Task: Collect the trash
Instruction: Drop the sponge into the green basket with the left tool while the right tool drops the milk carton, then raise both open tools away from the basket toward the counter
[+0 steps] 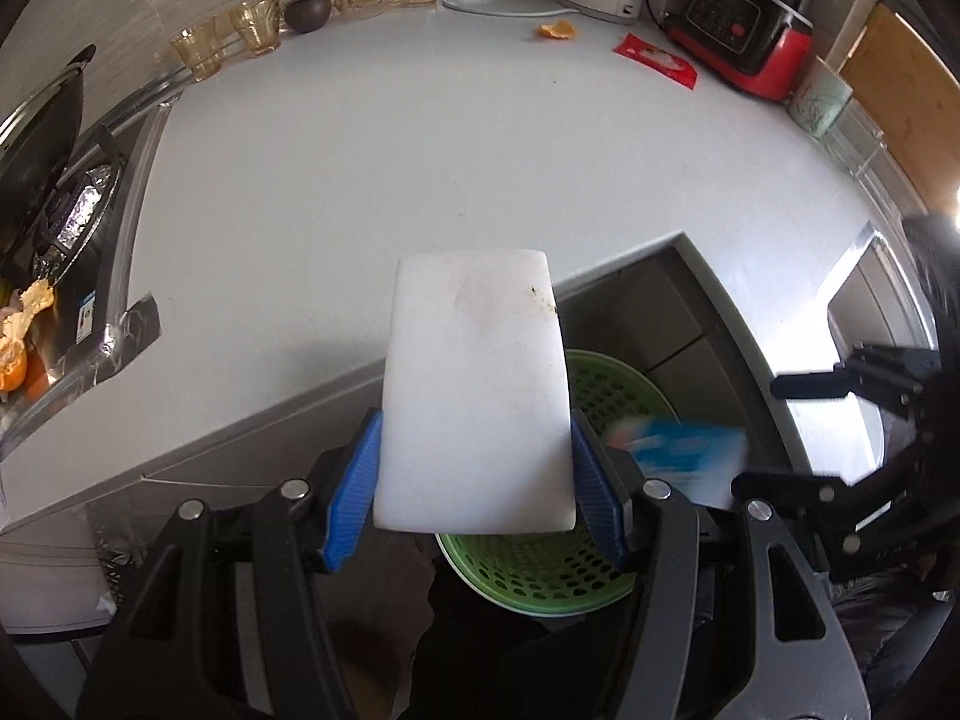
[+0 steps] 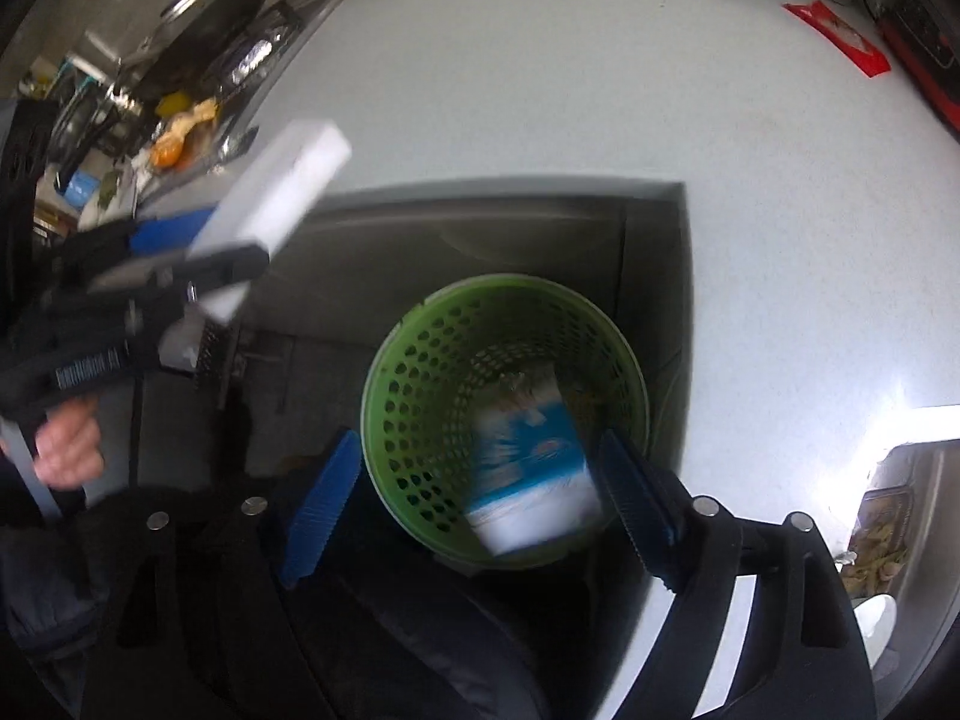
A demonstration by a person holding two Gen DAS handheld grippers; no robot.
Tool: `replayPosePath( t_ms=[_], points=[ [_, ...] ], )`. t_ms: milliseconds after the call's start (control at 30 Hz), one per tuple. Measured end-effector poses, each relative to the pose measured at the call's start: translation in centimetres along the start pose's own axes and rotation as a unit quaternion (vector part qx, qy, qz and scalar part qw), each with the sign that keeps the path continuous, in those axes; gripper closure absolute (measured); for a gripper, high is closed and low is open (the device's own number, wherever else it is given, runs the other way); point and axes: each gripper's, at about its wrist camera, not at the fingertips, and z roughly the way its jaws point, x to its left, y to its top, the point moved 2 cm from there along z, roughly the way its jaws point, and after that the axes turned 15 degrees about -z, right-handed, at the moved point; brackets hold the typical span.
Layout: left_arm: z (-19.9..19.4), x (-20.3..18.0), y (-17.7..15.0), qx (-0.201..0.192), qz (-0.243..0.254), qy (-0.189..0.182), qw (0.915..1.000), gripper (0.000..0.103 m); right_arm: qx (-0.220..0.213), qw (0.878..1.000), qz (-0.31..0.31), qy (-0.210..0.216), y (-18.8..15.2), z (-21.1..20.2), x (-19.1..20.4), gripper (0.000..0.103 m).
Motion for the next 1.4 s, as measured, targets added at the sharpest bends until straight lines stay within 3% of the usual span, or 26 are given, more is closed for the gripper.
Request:
replayPosePath(
  t_ms=[100, 267, 500, 900, 1033, 1233, 1367, 1400],
  points=[
    [-0.2, -0.5, -0.5, 0.001, 0.011, -0.001, 0.9999, 0.045, -0.014, 1.0, -0.006, -0.021, 0.5, -0.8, 0.3, 0.016],
    [0.0, -1.1, -1.3, 0.003, 0.048, -0.004, 0.9988, 0.045, -0.032, 0.995, -0.013, -0.093, 1.8, -3.0, 0.0, 0.011],
    [2.4, -1.6, -3.5, 0.051, 0.119, -0.012, 0.9915, 0.044, -0.053, 0.984, -0.013, -0.169, 2.8, -5.8, -0.3, 0.008],
    [6.6, -3.8, -5.7, 0.109, 0.145, -0.006, 0.9833, 0.042, -0.063, 0.982, 0.037, -0.172, 2.0, -6.6, -1.9, 0.008],
    [6.0, -4.0, -5.6, 0.096, 0.156, 0.007, 0.9831, 0.022, -0.068, 0.981, 0.042, -0.175, 2.0, -6.9, -2.1, 0.008],
    [3.8, -4.1, -4.1, 0.064, 0.148, 0.009, 0.9868, 0.019, -0.074, 0.98, 0.046, -0.177, 2.1, -7.2, -2.1, 0.008],
    [1.5, -3.5, -1.8, 0.028, 0.12, 0.021, 0.9922, 0.018, -0.08, 0.979, 0.048, -0.181, 2.3, -7.5, -2.1, 0.008],
    [0.9, -3.3, -1.0, 0.017, 0.107, 0.028, 0.9938, 0.014, -0.082, 0.979, 0.049, -0.183, 2.4, -7.7, -2.2, 0.008]
  ],
)
